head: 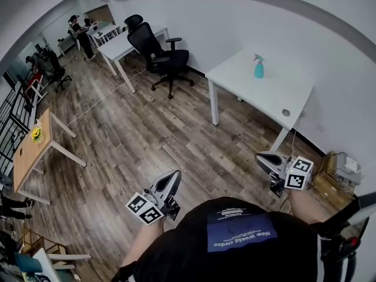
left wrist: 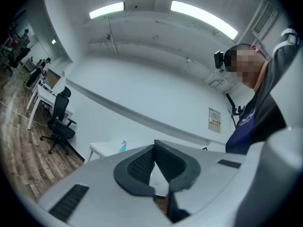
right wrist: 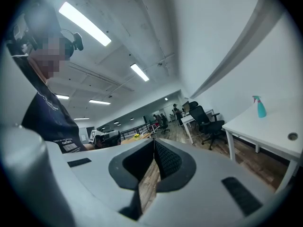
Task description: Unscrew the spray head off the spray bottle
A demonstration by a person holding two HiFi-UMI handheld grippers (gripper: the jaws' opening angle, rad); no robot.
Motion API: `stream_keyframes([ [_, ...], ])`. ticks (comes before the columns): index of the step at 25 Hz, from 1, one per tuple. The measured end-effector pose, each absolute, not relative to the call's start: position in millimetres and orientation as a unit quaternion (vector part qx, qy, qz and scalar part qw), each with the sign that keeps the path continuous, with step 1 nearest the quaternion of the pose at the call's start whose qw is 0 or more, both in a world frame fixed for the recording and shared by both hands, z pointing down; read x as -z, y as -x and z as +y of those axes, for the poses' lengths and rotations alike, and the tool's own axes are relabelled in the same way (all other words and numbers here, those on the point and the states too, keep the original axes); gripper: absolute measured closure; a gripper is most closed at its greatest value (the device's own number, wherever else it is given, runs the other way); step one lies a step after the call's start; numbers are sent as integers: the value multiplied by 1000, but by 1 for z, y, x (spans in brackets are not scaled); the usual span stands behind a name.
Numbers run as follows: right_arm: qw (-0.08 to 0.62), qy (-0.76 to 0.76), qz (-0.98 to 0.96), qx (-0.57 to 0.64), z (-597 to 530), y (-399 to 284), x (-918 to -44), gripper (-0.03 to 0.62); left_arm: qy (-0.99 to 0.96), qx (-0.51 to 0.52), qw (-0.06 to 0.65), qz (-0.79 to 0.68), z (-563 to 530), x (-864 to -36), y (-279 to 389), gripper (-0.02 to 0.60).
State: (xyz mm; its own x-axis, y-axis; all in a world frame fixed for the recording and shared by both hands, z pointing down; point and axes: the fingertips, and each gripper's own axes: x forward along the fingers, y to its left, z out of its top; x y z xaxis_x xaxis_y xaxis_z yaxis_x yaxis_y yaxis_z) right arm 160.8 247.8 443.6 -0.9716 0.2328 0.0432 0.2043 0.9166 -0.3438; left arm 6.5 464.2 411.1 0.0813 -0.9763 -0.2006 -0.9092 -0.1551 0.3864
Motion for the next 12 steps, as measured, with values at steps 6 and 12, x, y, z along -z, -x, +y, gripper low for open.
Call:
stream_keyframes([
  [6,32,157,-974,-159,161,-130,-416,597,-711,211,65,-668,388,-388,0,580],
  [12,24,170,-970,-171,92,-125,-415,597,-716,198,78,-665,309,-384,-7,580],
])
